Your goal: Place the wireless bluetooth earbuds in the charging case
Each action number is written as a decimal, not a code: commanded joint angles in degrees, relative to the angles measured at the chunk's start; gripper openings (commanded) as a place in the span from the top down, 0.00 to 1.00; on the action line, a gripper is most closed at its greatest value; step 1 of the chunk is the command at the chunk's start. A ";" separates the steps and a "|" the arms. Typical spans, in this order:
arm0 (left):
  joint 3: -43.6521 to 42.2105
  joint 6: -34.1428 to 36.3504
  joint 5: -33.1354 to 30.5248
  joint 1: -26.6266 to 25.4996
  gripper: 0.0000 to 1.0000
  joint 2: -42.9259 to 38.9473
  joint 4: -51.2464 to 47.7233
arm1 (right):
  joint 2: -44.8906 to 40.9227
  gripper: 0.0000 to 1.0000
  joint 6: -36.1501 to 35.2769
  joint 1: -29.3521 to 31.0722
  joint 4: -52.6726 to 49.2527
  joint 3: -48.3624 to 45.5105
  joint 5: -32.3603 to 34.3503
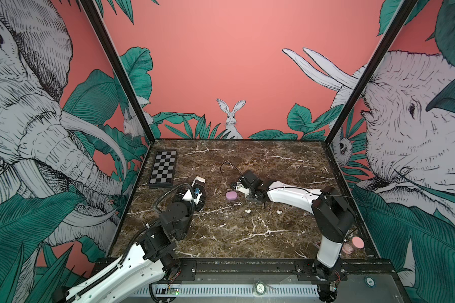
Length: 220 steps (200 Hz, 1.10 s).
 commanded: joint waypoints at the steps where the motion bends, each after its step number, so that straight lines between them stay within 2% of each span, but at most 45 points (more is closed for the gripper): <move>1: -0.74 0.71 -0.82 0.19 0.42 -0.03 1.24 | 1.06 0.95 -0.14 -0.11 0.98 1.41 -0.24; 100: -0.79 0.74 -0.65 0.18 0.42 0.24 1.28 | 2.60 0.92 -0.21 -0.11 0.15 2.59 -1.11; 220: -0.78 0.78 -0.74 0.13 0.42 0.27 1.32 | 3.77 0.82 -0.12 0.40 -0.87 3.48 -1.39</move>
